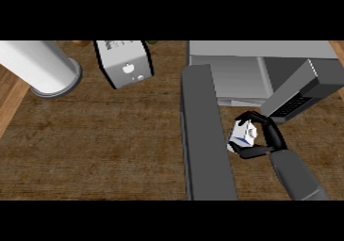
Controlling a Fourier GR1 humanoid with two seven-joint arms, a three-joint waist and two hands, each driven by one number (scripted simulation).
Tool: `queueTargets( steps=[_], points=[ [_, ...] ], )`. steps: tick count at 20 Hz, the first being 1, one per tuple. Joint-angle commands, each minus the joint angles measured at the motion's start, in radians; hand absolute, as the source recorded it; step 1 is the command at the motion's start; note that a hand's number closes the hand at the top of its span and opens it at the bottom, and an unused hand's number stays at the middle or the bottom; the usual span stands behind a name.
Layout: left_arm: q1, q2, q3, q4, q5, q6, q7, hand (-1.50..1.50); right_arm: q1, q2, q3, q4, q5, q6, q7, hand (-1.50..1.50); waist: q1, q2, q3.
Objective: Pick up the milk, place it into the microwave and close the microwave
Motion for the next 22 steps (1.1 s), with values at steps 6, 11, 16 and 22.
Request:
queueTargets(
  steps=[6,11,16,22],
  points=[
    [0.064,-0.002,0.043,0.023,0.033,-0.050,-0.042,-1.50,-0.055,0.077,0.052,-0.162,0.001,0.012,0.057,1.50,-0.019,-0.010,0.000],
    [0.018,0.011,0.106,0.024,0.081,-0.048,0.016,-1.50,-0.086,0.027,0.058,-0.275,0.003,0.011,0.229,1.50,-0.028,-0.009,0.000],
    [-0.050,-0.015,0.093,0.034,0.059,-0.014,0.070,-1.50,-0.213,0.054,0.054,-0.254,-0.005,0.030,0.393,1.50,-0.022,-0.003,0.000],
    [-0.097,0.016,0.150,0.092,0.095,-0.066,0.074,-1.50,-0.341,0.044,0.037,-0.083,0.042,-0.075,0.414,1.50,0.017,0.012,0.002]
  ],
)
